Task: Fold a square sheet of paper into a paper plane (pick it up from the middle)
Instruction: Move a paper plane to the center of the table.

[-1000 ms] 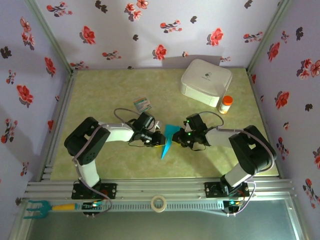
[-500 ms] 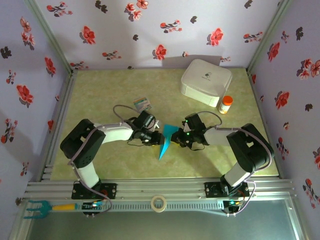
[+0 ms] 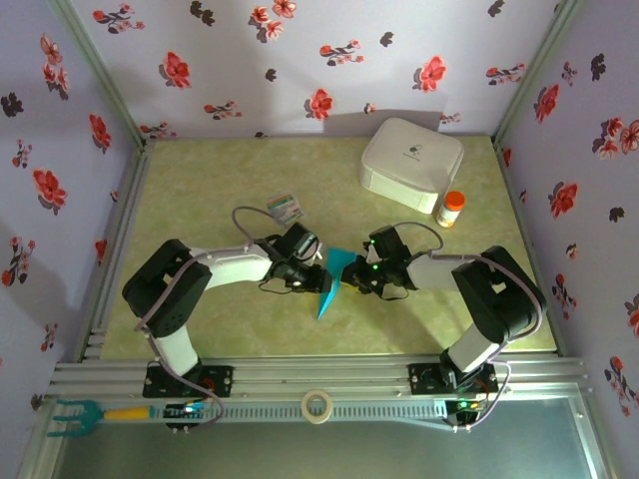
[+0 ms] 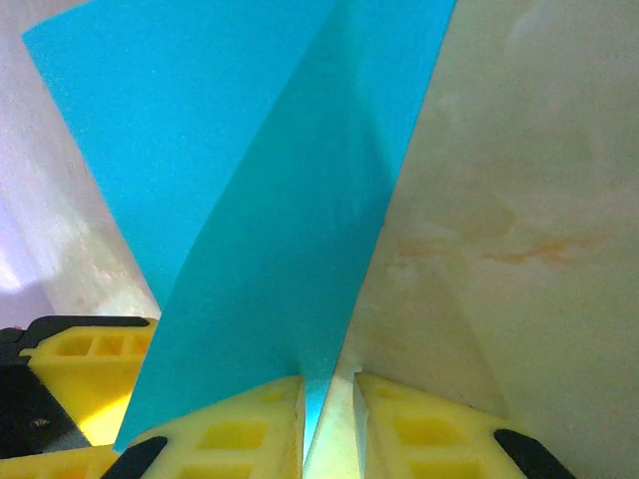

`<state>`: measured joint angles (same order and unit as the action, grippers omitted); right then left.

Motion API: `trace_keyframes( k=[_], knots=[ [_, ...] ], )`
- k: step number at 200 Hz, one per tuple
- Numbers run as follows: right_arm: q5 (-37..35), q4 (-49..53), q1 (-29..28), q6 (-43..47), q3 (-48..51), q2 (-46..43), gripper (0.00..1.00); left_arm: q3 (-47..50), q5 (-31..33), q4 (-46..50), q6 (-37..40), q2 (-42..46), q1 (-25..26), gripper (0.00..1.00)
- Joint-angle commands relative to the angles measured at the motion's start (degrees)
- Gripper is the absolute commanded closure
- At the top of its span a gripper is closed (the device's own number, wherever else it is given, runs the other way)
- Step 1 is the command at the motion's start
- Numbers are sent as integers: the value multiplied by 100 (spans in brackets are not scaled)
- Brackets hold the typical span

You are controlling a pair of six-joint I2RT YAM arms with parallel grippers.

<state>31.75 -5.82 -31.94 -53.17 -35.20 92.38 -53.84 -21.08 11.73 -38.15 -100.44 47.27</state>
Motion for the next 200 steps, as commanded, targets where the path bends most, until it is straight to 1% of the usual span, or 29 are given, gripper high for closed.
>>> trace_keyframes(
  k=[1,27,67,113,136,169,183,200],
  knots=[
    [44,-145,-69,-37,-63,108,79,-126,220,189,159,53,28,61],
    [42,-173,-73,-45,-53,122,79,-135,221,164,150,7,37,59],
    [50,-182,-76,-53,-54,138,79,-82,-322,-162,107,-137,37,62],
    [59,-209,-75,-58,-48,142,79,-25,-607,-433,-65,-287,27,65],
    [51,-204,-75,-62,-39,138,79,-30,-656,-499,-77,-290,28,70],
    [30,-182,-75,-55,-38,127,79,31,-769,-660,-87,-222,28,81],
    [29,-181,-75,-53,-37,126,79,82,-849,-824,-152,-212,28,81],
    [29,-181,-75,-53,-39,141,79,108,-895,-940,-217,-254,24,79]
  ],
)
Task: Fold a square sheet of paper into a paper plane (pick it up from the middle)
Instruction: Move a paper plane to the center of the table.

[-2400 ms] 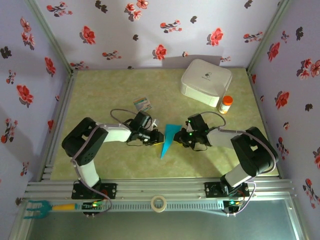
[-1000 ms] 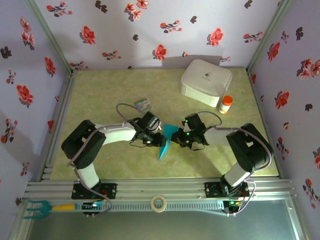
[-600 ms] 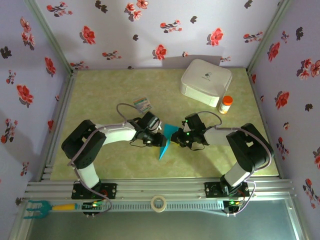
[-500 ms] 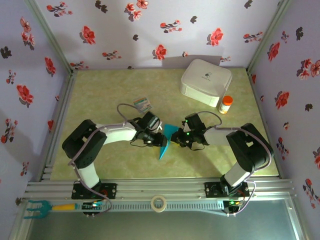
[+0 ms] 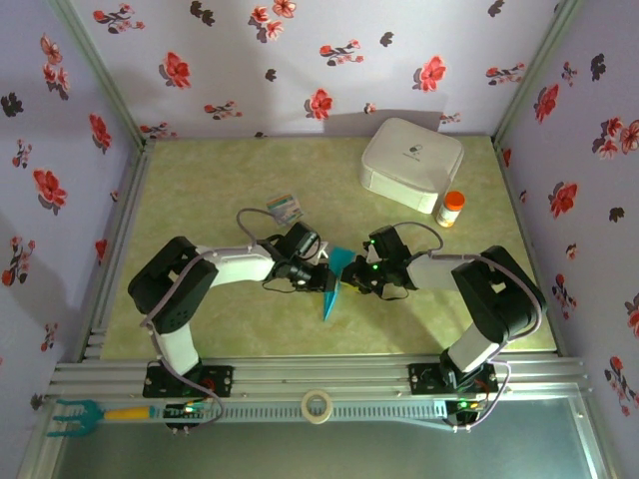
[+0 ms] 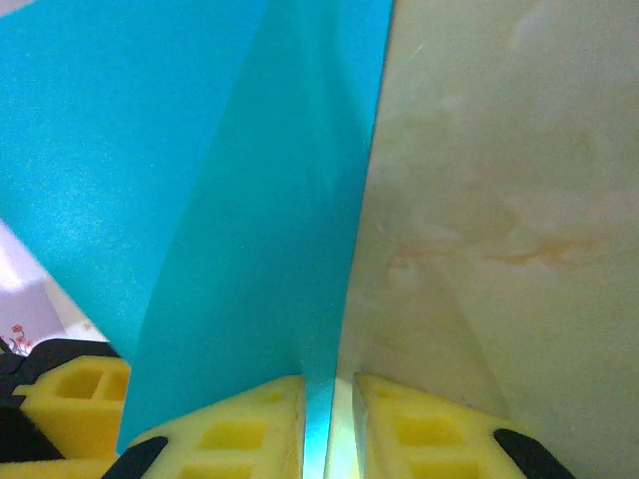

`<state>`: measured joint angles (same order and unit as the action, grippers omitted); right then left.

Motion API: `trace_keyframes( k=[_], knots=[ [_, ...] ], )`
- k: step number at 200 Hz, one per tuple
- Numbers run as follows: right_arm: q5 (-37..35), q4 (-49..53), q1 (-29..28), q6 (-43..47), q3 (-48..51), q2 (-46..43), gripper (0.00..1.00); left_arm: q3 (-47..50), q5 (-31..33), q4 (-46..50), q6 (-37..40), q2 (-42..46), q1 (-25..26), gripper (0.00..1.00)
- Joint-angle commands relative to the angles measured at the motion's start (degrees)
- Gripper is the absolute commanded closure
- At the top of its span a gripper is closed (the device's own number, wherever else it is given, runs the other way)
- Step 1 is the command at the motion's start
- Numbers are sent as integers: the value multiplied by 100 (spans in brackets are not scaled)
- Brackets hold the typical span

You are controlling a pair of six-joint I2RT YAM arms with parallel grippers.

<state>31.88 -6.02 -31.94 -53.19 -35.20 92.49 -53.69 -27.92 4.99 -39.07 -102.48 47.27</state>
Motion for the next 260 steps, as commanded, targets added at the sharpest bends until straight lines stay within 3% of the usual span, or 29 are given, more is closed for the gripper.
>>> trace_keyframes(
  k=[1,44,114,146,203,260],
  knots=[
    [14,-162,-75,-51,-35,129,79,94,-217,-269,-126,-52,26,79],
    [2,-155,-75,-51,-39,107,79,60,-342,-280,-110,-201,28,78],
    [-189,144,-75,83,-97,-117,78,74,-90,-173,-155,18,28,91],
    [-597,524,-58,224,-119,-451,77,-142,646,713,130,357,27,98],
    [-959,680,44,144,-89,-787,77,-890,2732,2856,430,687,26,98],
    [-1043,669,39,28,-92,-811,77,-1301,3064,3511,432,209,28,100]
  ],
)
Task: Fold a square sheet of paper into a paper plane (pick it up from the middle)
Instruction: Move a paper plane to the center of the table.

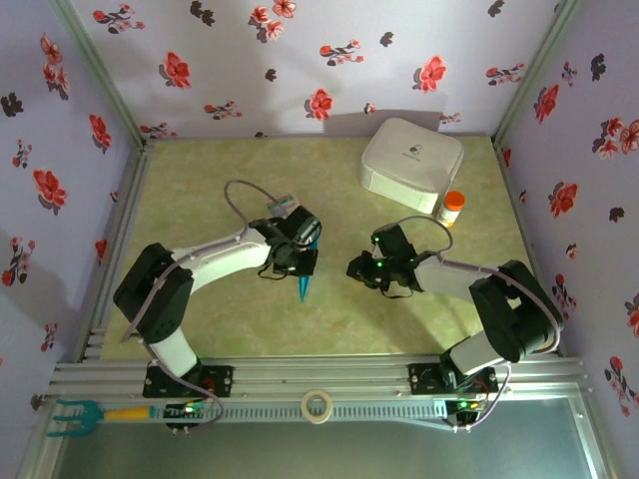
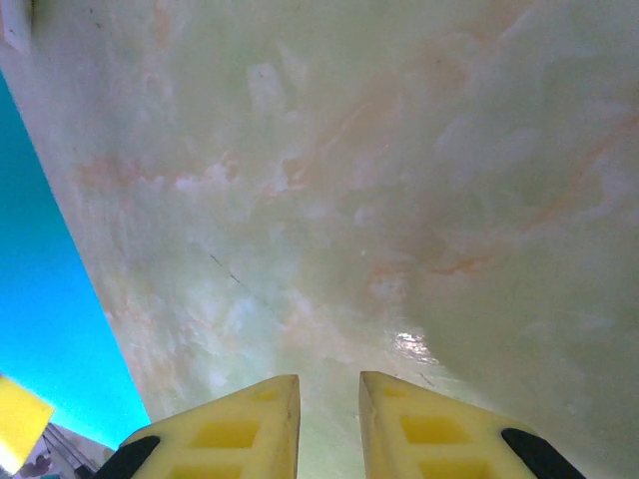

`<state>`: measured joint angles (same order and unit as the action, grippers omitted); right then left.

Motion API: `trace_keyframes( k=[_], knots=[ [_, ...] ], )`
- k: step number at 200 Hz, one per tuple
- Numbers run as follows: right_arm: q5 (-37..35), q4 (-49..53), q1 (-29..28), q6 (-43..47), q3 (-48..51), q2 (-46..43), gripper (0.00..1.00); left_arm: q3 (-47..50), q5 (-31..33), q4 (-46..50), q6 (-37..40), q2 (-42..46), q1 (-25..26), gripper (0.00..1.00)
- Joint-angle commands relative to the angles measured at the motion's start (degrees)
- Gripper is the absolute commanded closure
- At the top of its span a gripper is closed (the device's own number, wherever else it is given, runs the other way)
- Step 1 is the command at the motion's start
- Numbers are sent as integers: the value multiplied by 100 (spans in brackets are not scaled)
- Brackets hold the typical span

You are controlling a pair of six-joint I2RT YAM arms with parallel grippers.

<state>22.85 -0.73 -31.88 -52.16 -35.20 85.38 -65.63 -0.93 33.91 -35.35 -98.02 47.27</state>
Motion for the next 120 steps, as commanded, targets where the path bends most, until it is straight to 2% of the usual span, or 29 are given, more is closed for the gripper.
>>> trace_keyframes(
  k=[1,45,120],
  knots=[
    [-141,142,33,-75,-97,-101,77,-113,365,618,58,-240,28,100],
    [-128,154,33,-66,-111,-73,77,-130,321,599,-85,-385,39,99],
    [43,74,24,-57,-135,115,77,-185,230,582,-103,-574,45,91]
  ],
)
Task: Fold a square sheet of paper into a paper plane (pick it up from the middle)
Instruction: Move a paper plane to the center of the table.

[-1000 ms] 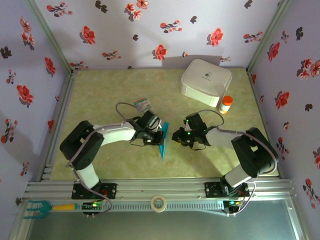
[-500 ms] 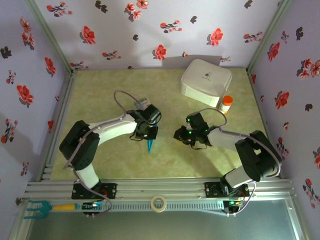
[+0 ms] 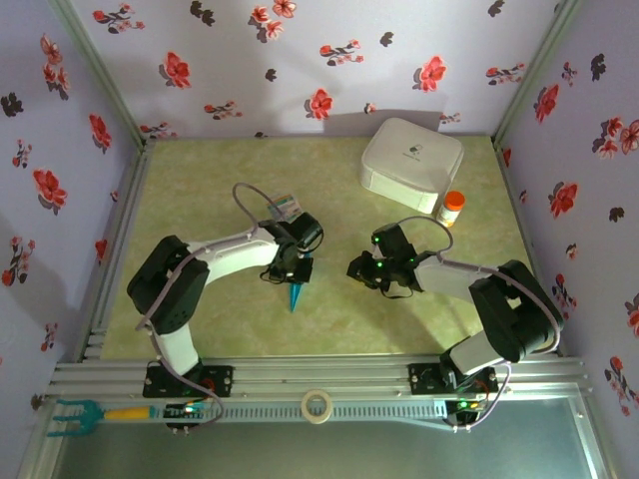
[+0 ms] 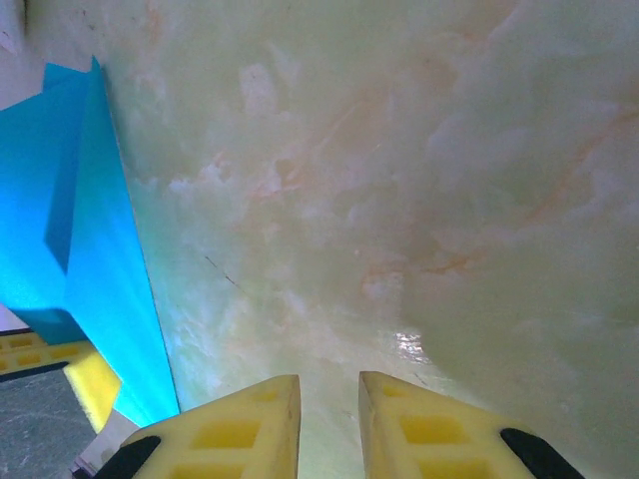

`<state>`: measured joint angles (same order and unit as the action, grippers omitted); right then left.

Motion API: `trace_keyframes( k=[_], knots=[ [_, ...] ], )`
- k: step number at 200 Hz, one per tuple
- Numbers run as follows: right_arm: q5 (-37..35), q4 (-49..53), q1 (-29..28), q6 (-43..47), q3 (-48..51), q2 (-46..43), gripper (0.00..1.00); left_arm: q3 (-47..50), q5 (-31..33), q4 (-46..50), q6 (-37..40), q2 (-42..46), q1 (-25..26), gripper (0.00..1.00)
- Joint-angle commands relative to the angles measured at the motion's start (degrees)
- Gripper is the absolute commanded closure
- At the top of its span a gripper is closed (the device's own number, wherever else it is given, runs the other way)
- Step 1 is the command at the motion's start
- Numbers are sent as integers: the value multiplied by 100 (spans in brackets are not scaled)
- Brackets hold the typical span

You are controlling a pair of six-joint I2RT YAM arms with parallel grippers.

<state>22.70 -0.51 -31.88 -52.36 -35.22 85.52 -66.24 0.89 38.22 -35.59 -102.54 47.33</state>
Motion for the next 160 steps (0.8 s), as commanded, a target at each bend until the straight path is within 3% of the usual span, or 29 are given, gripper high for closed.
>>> trace_keyframes(
  k=[1,160],
  knots=[
    [54,52,24,-37,-134,108,77,-121,46,147,-79,-124,39,91],
    [103,25,24,-29,-97,125,77,-105,89,54,-137,-452,107,81]
  ],
)
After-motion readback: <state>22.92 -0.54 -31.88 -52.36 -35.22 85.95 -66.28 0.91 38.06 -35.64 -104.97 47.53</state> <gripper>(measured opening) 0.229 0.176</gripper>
